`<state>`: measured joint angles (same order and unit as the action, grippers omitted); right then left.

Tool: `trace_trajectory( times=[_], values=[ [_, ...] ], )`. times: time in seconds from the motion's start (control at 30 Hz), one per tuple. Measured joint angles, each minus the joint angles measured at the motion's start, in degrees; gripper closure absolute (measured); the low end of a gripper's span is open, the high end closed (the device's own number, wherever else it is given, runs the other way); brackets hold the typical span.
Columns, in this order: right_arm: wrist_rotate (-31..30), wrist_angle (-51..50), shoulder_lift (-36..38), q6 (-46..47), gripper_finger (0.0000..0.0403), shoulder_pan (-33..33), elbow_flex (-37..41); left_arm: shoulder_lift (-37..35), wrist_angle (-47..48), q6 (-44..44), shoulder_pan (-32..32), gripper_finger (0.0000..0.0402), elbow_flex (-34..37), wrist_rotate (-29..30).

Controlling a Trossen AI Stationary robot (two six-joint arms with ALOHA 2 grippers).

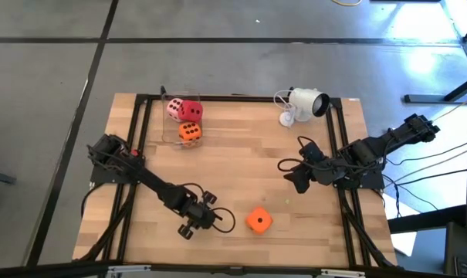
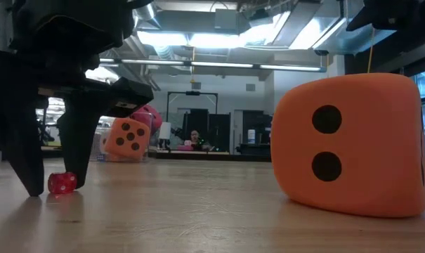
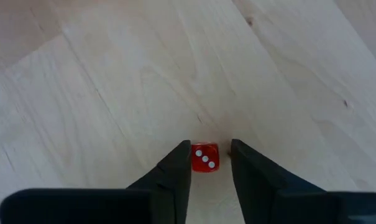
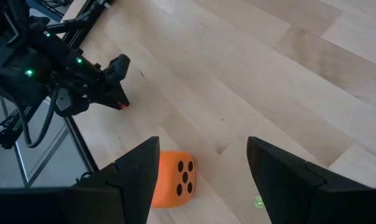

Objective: Pick & Place Dice
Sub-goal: Put the small red dice into the transparent bin

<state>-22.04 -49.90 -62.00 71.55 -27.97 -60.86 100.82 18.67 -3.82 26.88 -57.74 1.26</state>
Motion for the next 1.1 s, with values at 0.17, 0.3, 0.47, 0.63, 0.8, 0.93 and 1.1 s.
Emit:
trace_trajectory(
  times=[0.17, 0.3, 0.47, 0.63, 0.8, 0.93, 1.1],
  values=[
    [-0.02, 0.40, 0.00, -0.02, 0.0160, 0.00, 0.00, 0.00, -0.02, 2.41, -0.36, 0.0338, 0.04, -0.26],
    [-0.02, 0.68, -0.02, -0.02, 0.0160, 0.00, 0.00, 0.00, -0.27, 4.54, -0.39, 0.0375, 0.04, -0.09],
    [-0.02, 1.08, -0.01, -0.04, 0.0160, 0.00, 0.00, 0.00, -0.52, 8.14, -0.40, 0.0391, 0.04, 0.68],
    [-0.04, 1.08, 0.00, -0.04, 0.0160, 0.00, 0.00, -0.40, -1.04, 12.18, -0.47, 0.0391, 0.07, 0.47],
    [0.03, 1.06, -0.02, -0.46, 0.0160, 0.00, -0.02, -2.21, -1.37, 17.97, -1.74, 0.0391, 0.28, 3.04],
    [0.43, 1.06, -0.02, -2.53, 0.0160, 0.00, -0.02, -4.48, -0.57, 21.03, -3.86, 0.0391, 0.20, 5.77],
    [0.66, 1.01, -0.02, -4.42, 0.0160, 0.00, -0.02, -8.60, 2.64, 26.49, -8.41, 0.0391, 0.20, 10.11]
  ],
)
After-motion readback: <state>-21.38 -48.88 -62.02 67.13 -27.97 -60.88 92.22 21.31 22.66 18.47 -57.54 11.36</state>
